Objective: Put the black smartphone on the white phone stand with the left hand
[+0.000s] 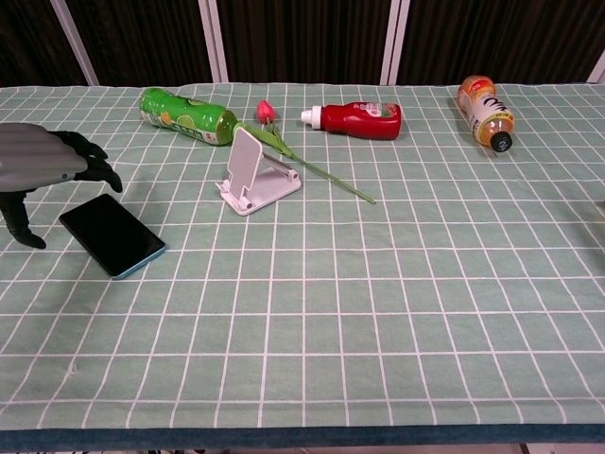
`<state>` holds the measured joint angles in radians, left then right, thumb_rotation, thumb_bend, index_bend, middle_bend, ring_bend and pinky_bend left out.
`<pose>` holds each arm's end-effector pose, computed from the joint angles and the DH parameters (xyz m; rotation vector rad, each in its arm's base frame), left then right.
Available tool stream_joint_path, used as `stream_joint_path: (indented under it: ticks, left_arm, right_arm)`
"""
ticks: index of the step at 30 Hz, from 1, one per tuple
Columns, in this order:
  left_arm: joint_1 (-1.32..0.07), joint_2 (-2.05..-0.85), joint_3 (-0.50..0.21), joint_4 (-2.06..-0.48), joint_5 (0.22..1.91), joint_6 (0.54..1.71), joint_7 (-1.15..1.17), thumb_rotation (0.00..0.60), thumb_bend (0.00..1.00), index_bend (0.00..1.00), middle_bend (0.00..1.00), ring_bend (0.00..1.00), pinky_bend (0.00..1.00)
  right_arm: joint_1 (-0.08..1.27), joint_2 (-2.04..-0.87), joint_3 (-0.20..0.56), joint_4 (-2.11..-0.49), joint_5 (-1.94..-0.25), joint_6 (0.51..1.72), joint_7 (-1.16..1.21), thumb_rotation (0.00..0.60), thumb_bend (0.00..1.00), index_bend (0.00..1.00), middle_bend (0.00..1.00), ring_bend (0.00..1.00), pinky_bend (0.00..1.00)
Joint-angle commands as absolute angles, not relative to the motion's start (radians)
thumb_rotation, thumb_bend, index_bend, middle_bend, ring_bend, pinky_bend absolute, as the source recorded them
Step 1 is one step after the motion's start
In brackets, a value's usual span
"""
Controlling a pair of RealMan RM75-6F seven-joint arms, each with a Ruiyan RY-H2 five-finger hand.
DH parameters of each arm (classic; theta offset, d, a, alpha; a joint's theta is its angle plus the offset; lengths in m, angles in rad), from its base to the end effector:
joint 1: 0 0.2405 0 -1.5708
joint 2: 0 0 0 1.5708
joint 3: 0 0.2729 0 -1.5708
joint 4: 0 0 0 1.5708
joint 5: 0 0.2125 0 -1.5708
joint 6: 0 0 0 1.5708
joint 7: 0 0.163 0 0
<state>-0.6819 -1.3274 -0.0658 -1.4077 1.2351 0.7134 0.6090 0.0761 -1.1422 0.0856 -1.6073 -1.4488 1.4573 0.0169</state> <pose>-0.2556 0.3645 0.0189 -2.1330 -0.5118 -0.3227 -0.3339 -0.2059 0.1613 1.3178 -0.9535 0.9114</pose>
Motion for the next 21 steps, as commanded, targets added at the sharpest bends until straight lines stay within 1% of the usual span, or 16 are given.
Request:
stream_joint_path:
  ticks: [1,13,21]
  left_arm:
    - [-0.697,-1.348,-0.060,-1.392,1.218,0.705,0.622,0.600,0.06,0.17,0.17,0.00,0.00]
    - [-0.732,-1.397,-0.051,-1.362,1.177,0.694,0.639,0.600,0.06,0.21,0.22,0.00,0.00]
    - [-0.744,-1.413,-0.038,-1.358,1.161,0.696,0.639,0.600,0.06,0.23,0.23,0.00,0.00]
  right_arm:
    - [0.076,-1.142,0.086,-1.608,-1.448,1.457,0.016,0.600,0.32,0.09,0.04,0.00,0.19]
    - [0.076,-1.142,0.086,-1.609,-1.447,1.457,0.018,0.600,0.32,0.09,0.04,0.00,0.19]
    - [0.076,-1.141,0.086,-1.609,-1.447,1.457,0.020,0.600,0.32,0.09,0.04,0.00,0.19]
